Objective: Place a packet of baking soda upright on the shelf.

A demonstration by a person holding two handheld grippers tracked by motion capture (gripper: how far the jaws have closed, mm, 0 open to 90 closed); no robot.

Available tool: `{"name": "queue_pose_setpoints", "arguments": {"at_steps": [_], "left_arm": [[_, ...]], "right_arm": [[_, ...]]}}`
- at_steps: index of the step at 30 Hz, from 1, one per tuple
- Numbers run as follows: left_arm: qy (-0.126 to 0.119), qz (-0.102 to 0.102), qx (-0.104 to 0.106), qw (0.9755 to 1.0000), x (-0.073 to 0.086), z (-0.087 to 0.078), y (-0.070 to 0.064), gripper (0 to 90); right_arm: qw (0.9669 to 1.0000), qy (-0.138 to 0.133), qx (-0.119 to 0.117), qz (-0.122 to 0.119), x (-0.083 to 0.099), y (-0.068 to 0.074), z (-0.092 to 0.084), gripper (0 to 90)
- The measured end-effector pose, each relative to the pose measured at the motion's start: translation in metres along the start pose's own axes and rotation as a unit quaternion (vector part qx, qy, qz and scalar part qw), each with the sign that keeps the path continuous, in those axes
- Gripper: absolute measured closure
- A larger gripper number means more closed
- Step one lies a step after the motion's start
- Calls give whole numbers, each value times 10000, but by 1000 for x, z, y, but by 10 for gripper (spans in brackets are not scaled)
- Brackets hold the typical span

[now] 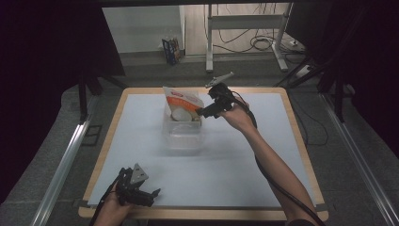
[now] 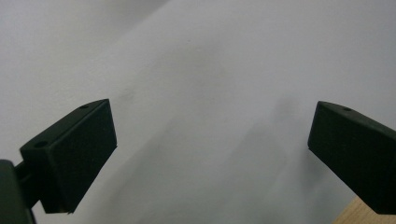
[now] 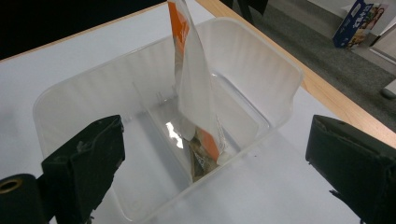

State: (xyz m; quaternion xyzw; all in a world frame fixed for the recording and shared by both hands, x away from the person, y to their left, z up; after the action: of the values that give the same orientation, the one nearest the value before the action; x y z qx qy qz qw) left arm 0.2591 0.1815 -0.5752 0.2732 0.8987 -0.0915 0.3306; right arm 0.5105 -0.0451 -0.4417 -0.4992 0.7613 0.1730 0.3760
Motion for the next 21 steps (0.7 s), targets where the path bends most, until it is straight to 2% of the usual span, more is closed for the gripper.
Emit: {"name": "queue_pose_setpoints", "arguments": {"at_steps": [21], "left_arm": [[16,23,-10,10000,0,0,0,12]], "right_arm": [[10000,11,8,-40,20,9,-12,31]]}}
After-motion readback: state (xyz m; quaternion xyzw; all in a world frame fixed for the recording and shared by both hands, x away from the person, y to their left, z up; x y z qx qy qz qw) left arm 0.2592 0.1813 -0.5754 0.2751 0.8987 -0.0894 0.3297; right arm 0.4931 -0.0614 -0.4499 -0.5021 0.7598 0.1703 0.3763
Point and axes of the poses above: each handheld gripper's, and its own axes: z roughly forward along the jaws, x roughly out of its underside, y roughly to its left, the point moved 6 cm from there along z, roughly forward along the jaws, and after that the axes turned 7 degrees about -z, right-handed, at the moved point
